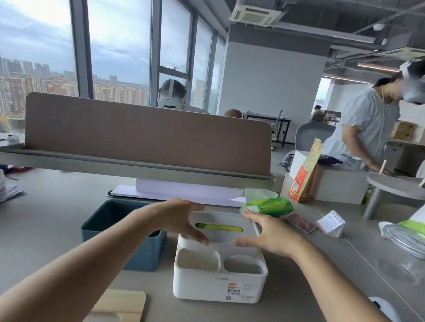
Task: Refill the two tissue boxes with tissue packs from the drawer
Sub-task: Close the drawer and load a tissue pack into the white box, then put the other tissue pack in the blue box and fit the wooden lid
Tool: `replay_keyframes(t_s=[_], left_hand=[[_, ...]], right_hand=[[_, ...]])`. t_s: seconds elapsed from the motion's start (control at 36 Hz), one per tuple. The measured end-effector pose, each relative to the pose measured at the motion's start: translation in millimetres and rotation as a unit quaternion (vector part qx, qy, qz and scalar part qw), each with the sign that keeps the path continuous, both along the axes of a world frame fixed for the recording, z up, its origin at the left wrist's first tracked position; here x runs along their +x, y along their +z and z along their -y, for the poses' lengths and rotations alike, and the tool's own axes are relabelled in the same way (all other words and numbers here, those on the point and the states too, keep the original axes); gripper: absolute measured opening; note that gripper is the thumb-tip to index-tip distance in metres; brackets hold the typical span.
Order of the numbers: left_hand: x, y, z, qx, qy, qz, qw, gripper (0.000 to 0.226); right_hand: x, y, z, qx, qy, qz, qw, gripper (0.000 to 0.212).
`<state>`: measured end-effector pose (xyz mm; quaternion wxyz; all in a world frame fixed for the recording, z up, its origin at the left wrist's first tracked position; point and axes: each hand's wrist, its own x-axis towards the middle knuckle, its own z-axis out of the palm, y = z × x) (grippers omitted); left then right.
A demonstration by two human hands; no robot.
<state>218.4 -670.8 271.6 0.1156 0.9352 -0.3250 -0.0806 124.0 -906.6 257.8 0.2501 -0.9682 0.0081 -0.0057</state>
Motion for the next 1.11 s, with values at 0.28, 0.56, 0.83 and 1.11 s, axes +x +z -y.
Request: replay_keyframes(t_s=[0.28, 0.56, 0.83, 1.11], left_hand=[[4.2, -5.7, -3.4, -0.013, -0.008, -0.002, 1.0, 0.094], [8.0, -10.2, -5.1, -0.019, -0.022, -0.018, 0.999, 0.089], [-14.7, -18.5, -11.9, -0.056, -0.028, 0.074, 0.995, 0.055], [-45.0, -53.8, -27.5, -0.149, 0.024, 0.266, 0.952, 0.031]], right_hand=[[7.0, -1.8, 2.6, -0.026, 0.013, -0.022, 0.999, 0.108], [11.8, -29.6, 12.0, 0.081, 0.036, 0.014, 0.996, 0.11], [-5.0, -15.2, -7.0, -0.119, -0.015, 0.023, 0.992, 0.08], [-42.2, -33.0, -28.9, -0.177, -0.118, 0.181, 0.96, 0.047]])
